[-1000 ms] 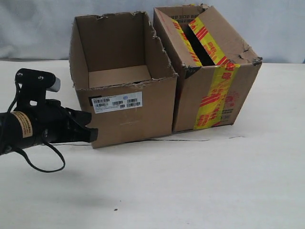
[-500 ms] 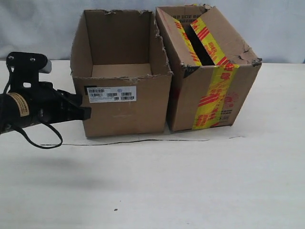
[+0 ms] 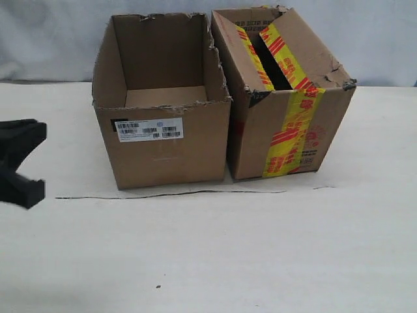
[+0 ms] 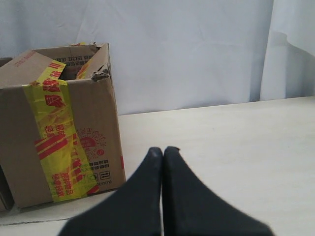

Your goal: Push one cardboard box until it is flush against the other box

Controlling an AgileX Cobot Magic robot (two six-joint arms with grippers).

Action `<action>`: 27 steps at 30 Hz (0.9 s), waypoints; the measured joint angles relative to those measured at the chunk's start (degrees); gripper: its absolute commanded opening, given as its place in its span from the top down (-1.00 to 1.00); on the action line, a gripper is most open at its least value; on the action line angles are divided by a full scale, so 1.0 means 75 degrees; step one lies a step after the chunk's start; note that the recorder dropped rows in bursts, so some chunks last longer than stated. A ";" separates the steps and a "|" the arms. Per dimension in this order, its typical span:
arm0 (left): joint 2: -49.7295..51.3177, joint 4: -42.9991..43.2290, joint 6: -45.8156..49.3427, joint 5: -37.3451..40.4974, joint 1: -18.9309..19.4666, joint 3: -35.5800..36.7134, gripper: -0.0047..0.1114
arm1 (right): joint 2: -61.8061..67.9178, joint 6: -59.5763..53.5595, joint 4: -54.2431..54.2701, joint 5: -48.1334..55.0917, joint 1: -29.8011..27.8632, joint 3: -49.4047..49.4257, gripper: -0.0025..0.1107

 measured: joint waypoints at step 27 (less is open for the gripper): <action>-0.3860 -0.0478 0.1025 0.1553 0.0204 0.1584 0.92 | 0.0000 0.0000 0.0000 0.0000 0.0000 0.0000 0.96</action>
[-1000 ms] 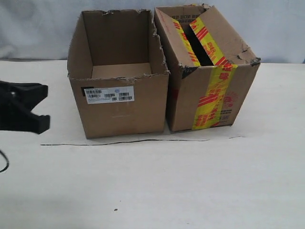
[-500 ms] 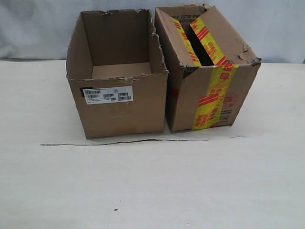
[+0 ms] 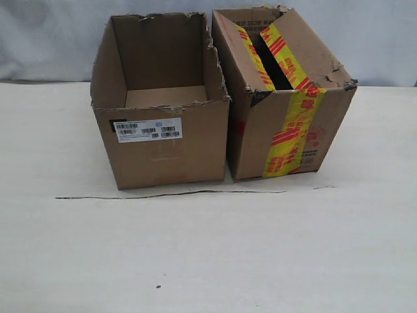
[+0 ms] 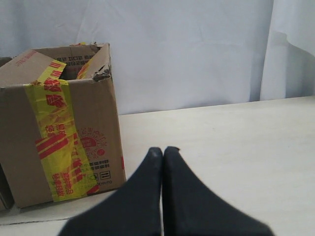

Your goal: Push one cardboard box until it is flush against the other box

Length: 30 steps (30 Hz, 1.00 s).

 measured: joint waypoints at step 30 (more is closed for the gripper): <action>-0.2863 -0.2664 0.2329 0.0918 0.2555 0.1048 0.92 | 0.0000 0.0000 0.0000 0.0000 0.0000 0.0000 0.96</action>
